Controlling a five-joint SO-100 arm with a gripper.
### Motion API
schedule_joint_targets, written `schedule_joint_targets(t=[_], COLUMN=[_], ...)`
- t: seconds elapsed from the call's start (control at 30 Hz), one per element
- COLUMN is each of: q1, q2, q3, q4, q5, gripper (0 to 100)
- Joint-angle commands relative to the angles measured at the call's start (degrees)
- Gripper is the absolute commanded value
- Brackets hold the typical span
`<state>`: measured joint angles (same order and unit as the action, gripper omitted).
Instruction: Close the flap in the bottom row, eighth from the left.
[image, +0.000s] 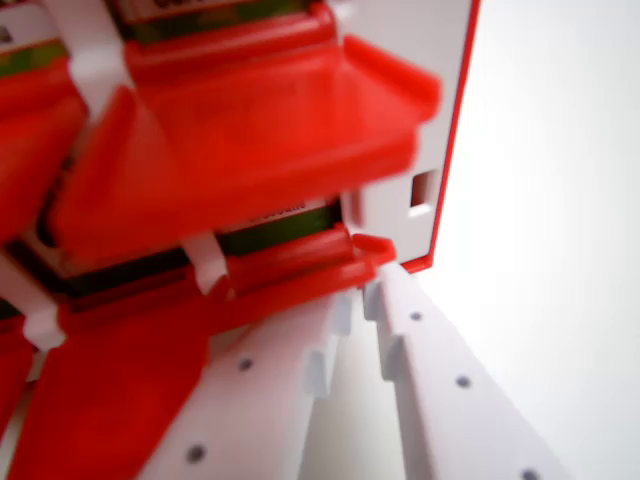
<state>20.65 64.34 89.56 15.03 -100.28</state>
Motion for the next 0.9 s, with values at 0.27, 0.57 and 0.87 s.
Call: schedule_joint_targets(t=[0.27,0.57,0.87], q1=[-0.7,-1.3,-1.4], q2=[1.2,-2.1,-1.9], q3=[-9.2,-13.6,-15.8], q4=[1.4,2.1,4.8], q5=[-0.18,0.09,0.44], gripper=[0,0,0])
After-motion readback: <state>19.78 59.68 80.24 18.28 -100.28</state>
